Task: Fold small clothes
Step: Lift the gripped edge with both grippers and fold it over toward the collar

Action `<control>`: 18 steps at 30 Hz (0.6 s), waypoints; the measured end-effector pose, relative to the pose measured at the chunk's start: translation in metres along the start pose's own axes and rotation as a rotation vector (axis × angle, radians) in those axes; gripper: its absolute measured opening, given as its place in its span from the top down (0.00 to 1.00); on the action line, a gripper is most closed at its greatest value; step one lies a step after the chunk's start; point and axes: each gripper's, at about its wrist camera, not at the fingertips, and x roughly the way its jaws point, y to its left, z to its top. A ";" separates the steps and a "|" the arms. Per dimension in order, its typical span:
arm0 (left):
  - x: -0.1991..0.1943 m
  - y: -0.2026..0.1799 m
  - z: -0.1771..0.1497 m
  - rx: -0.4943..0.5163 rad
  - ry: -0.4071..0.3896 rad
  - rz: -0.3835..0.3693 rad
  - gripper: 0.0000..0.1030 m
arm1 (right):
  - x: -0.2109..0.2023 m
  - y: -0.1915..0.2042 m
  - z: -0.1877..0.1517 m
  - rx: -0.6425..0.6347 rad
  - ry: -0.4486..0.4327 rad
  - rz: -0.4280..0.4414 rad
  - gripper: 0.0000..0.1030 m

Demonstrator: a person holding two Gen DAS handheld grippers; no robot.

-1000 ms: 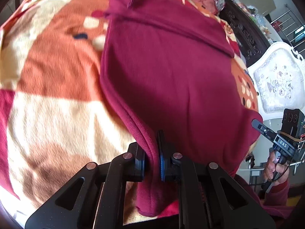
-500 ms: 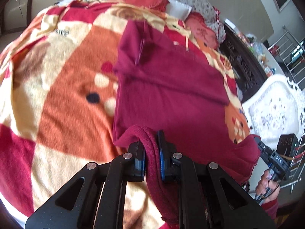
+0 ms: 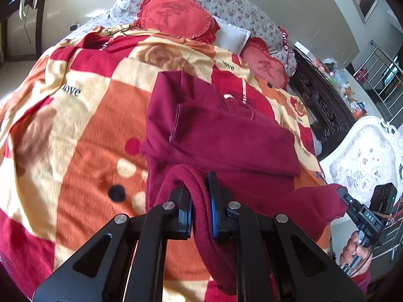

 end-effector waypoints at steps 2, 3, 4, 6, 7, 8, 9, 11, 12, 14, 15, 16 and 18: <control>0.003 -0.001 0.008 0.003 -0.005 0.004 0.91 | 0.003 -0.001 0.006 0.002 -0.010 -0.005 0.90; 0.004 -0.001 0.010 0.005 -0.007 0.007 0.91 | 0.004 -0.002 0.010 0.002 -0.015 -0.009 0.90; 0.005 -0.001 0.012 0.008 -0.009 0.012 0.91 | 0.004 -0.003 0.012 0.004 -0.018 -0.011 0.90; 0.009 -0.002 0.017 0.012 -0.009 0.029 0.90 | 0.006 -0.005 0.018 0.007 -0.022 -0.016 0.90; 0.011 -0.004 0.019 0.015 -0.009 0.039 0.91 | 0.008 -0.006 0.020 0.005 -0.022 -0.020 0.90; 0.014 -0.006 0.023 0.022 -0.011 0.052 0.91 | 0.010 -0.006 0.023 0.003 -0.021 -0.023 0.90; 0.016 -0.007 0.025 0.031 -0.014 0.061 0.90 | 0.012 -0.006 0.026 0.000 -0.020 -0.027 0.90; 0.020 -0.012 0.029 0.051 -0.020 0.076 0.91 | 0.015 -0.006 0.030 -0.003 -0.020 -0.034 0.90; 0.022 -0.014 0.031 0.058 -0.022 0.082 0.90 | 0.019 -0.007 0.034 -0.006 -0.019 -0.040 0.90; 0.027 -0.017 0.038 0.069 -0.026 0.090 0.90 | 0.024 -0.008 0.041 -0.012 -0.017 -0.047 0.90; 0.029 -0.018 0.040 0.072 -0.027 0.092 0.90 | 0.026 -0.009 0.044 -0.014 -0.016 -0.051 0.90; 0.032 -0.019 0.044 0.075 -0.029 0.093 0.91 | 0.029 -0.009 0.047 -0.017 -0.015 -0.056 0.90; 0.036 -0.021 0.052 0.081 -0.033 0.096 0.90 | 0.035 -0.011 0.056 -0.023 -0.013 -0.068 0.90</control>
